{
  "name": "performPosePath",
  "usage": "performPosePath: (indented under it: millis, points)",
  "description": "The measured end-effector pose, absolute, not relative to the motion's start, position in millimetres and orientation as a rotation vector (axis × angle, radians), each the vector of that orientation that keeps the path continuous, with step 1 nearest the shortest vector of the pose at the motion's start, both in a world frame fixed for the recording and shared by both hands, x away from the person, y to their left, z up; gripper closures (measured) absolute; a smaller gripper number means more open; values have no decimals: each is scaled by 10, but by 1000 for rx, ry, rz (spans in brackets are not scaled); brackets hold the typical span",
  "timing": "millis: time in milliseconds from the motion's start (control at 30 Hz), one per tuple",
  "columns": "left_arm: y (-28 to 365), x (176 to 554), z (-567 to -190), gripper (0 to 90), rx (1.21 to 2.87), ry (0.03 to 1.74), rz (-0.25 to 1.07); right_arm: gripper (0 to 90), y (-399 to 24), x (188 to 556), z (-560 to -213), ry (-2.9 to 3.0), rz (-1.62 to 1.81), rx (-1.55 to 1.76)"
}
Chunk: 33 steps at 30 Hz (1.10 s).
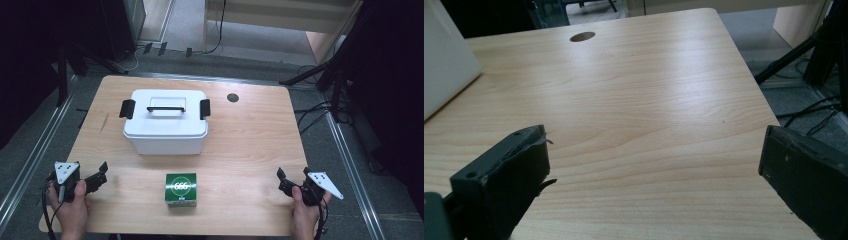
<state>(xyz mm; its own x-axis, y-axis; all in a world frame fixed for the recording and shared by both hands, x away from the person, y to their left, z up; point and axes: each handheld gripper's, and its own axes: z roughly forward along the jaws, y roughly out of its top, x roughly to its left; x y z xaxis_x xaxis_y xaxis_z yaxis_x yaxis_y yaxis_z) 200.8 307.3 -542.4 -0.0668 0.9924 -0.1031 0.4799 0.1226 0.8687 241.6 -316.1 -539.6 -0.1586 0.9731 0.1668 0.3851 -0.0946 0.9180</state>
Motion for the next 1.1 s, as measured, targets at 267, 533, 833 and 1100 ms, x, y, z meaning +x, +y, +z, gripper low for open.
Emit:
performPosePath:
  millis: [267, 533, 833, 1100]
  points:
    - [2826, 2001, -5380, 138, 1508, 1594, 834, 97, -2873, 2375, -5328, 1612, 1249, 1421]
    - [2494, 2002, -5353, 231, 1571, 1578, 787, 259, -2560, 2337, -5299, 1656, 1221, 1367]
    - [2133, 1917, -5327, 457, 1639, 1458, 722, 425, -2171, 2253, -5309, 1754, 1268, 1288]
    - [1864, 1852, -5338, 621, 1701, 1365, 637, 535, -1911, 2191, -5329, 1856, 1309, 1245]
